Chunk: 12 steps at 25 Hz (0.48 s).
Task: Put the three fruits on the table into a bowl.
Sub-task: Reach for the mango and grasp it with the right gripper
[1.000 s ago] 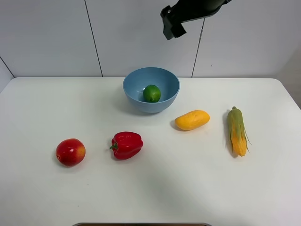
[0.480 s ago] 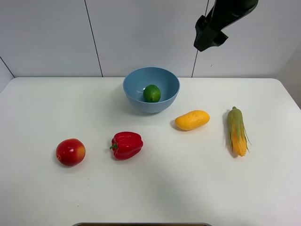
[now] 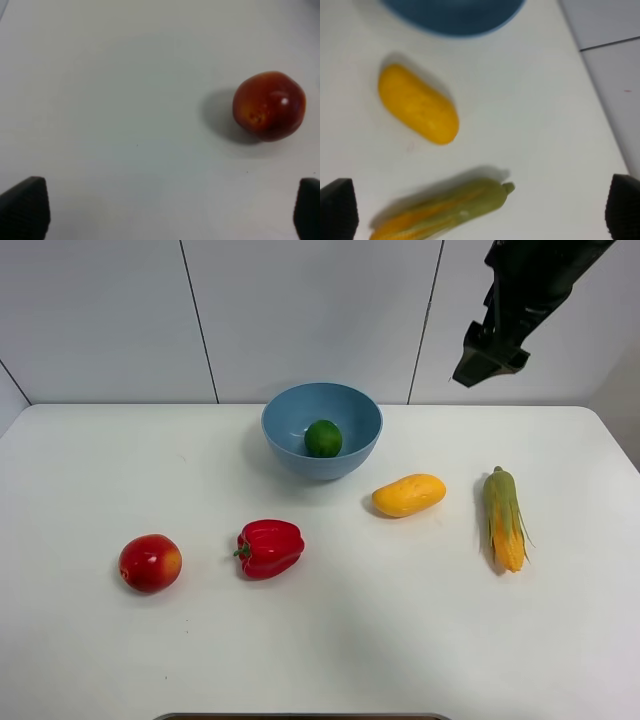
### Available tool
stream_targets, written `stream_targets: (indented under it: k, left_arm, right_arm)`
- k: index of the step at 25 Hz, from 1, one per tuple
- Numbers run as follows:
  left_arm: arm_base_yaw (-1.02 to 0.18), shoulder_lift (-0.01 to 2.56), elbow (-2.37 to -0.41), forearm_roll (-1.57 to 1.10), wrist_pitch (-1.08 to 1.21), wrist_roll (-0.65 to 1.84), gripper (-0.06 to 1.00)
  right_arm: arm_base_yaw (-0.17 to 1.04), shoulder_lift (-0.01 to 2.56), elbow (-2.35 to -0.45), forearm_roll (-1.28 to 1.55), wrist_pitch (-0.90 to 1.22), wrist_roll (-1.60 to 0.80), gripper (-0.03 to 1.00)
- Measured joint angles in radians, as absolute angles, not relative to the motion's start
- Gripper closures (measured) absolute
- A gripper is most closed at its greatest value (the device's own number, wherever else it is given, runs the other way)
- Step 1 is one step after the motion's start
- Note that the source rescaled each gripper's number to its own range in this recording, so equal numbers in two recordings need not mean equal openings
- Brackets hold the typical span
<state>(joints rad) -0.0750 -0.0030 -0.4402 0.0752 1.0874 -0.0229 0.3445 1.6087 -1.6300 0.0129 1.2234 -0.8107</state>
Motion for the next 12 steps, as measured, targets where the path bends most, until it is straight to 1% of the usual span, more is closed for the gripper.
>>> stream_targets:
  k: [5,12]
  left_arm:
    - [-0.075,-0.003,-0.44,0.075,1.087,-0.023,-0.06]
    - [-0.075,-0.003,-0.44,0.075,1.087,-0.023,-0.06]
  right_arm:
    - [0.343,1.665,-1.568,0.013,1.225,-0.856,-0.03]
    - [0.343,1.782,-1.554,-0.005,1.204,-0.92,-0.03]
